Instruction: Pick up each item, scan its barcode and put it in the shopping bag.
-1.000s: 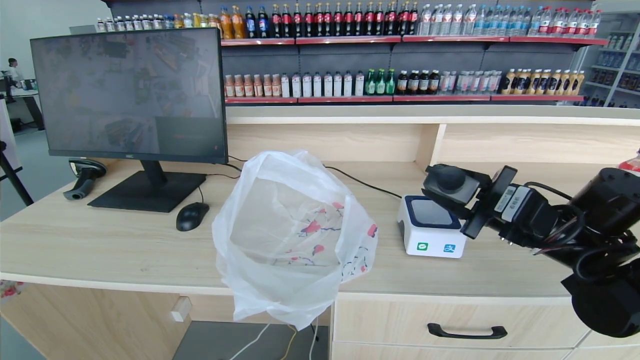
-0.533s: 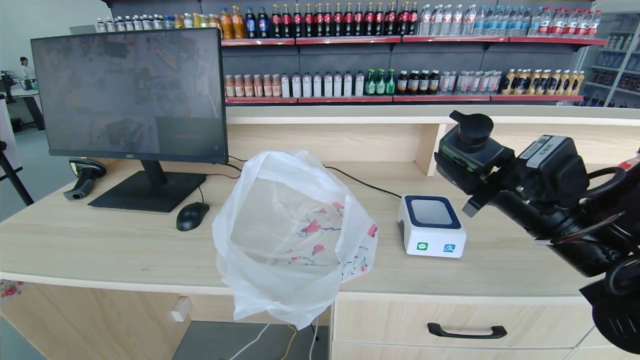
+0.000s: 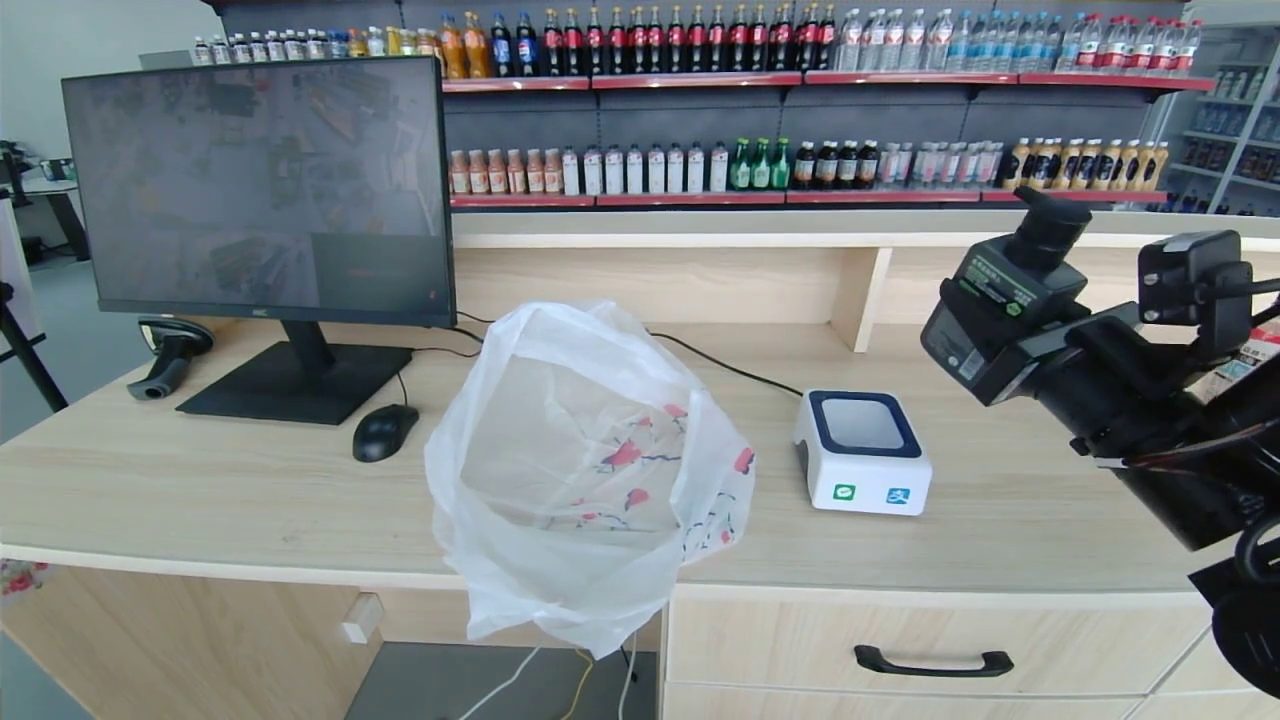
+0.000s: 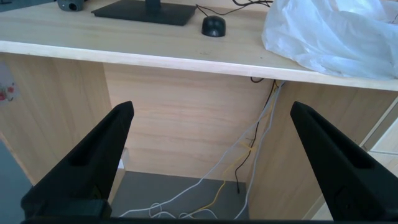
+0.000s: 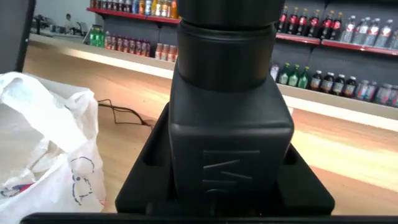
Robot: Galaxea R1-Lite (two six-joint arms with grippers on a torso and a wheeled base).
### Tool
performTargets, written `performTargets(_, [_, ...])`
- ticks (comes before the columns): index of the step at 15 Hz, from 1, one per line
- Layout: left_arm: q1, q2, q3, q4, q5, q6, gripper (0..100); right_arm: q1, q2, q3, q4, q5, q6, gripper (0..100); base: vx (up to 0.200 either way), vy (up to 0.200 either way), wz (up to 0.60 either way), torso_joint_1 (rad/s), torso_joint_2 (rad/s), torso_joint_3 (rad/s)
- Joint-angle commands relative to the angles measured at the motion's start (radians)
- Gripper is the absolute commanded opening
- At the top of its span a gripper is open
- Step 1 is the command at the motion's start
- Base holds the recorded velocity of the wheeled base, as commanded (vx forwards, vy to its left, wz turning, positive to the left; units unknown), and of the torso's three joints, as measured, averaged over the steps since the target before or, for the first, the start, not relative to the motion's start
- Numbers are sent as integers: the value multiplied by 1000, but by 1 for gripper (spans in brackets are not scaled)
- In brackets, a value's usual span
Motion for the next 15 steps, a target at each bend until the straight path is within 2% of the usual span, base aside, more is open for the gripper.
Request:
performTargets(1, [0,0,0,0,2,-1,100,-12,10,18,-1,-42,7,0,0,0,0,0,0,0])
performTargets(7, [0,0,0,-2,0,-1,100,-16,15,44,-1,-48,56,0,0,0,0,0,0,0])
performTargets(11, [0,0,0,-2,0,-1,100,-16,9,41,-1,-48,73,0,-200,0,0,10,0,1])
performTargets(15, [0,0,0,-2,0,-1,100,-16,-11,36,-1,-48,87,0,0,0,0,0,0,0])
